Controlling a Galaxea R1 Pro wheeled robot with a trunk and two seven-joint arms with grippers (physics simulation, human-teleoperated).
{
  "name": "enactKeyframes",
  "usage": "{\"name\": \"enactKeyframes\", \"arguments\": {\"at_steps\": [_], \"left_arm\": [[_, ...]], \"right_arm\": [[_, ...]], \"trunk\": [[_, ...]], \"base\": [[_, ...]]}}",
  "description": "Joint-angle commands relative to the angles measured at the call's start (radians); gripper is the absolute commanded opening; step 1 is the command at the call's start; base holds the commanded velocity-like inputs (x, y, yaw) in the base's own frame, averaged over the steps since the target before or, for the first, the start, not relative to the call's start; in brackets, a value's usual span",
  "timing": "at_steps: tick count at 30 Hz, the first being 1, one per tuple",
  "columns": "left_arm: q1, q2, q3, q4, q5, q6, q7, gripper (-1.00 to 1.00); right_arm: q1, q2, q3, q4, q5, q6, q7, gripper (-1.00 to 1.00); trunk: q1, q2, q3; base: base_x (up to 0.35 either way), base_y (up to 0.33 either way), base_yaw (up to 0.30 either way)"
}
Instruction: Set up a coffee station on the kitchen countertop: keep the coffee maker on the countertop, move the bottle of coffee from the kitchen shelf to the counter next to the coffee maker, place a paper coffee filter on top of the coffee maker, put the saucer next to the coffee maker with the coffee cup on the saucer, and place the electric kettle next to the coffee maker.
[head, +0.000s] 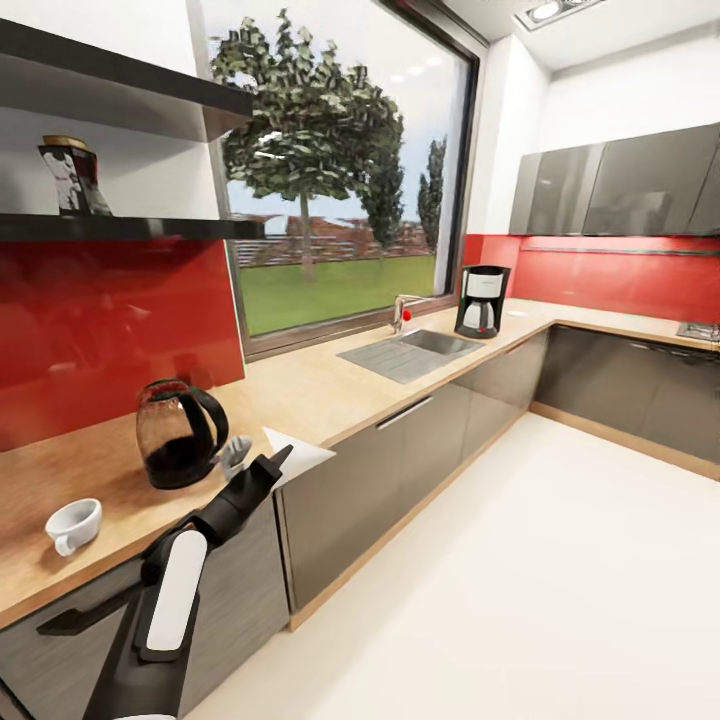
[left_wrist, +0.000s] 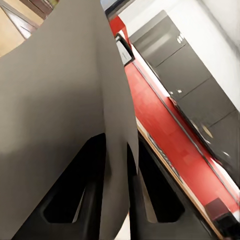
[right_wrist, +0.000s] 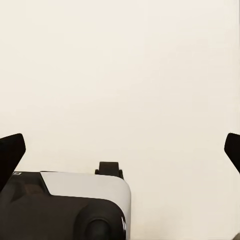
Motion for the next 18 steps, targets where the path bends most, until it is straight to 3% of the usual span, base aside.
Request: {"name": "enactKeyframes", "arguments": {"at_steps": [1,12,18], "left_arm": [[-0.001,-0.001,0.003,-0.001,0.002,0.008,-0.001,-1.00],[-0.001,-0.001,0.001,0.000,0.002,0.008,-0.001,-1.00],[-0.001,-0.001,0.000,0.001,0.002,0.009,-0.001,-1.00]], "right_arm": [[-0.001,0.000,0.000,0.001,0.003,-0.003,0.000,1.00],[-0.001,0.000,0.000,0.001,0.003,-0.004,-0.001,1.00],[-0.001,0.000,0.000,0.001,0.003,-0.003,0.000,1.00]], "trunk": [[0.000,-0.001,-0.001],[0.000,-0.001,-0.001],[0.000,-0.001,-0.001]], "base": [[0.000,0.000,-0.106],[0.000,0.000,-0.034],[0.066,-0.035,-0.216]]}}
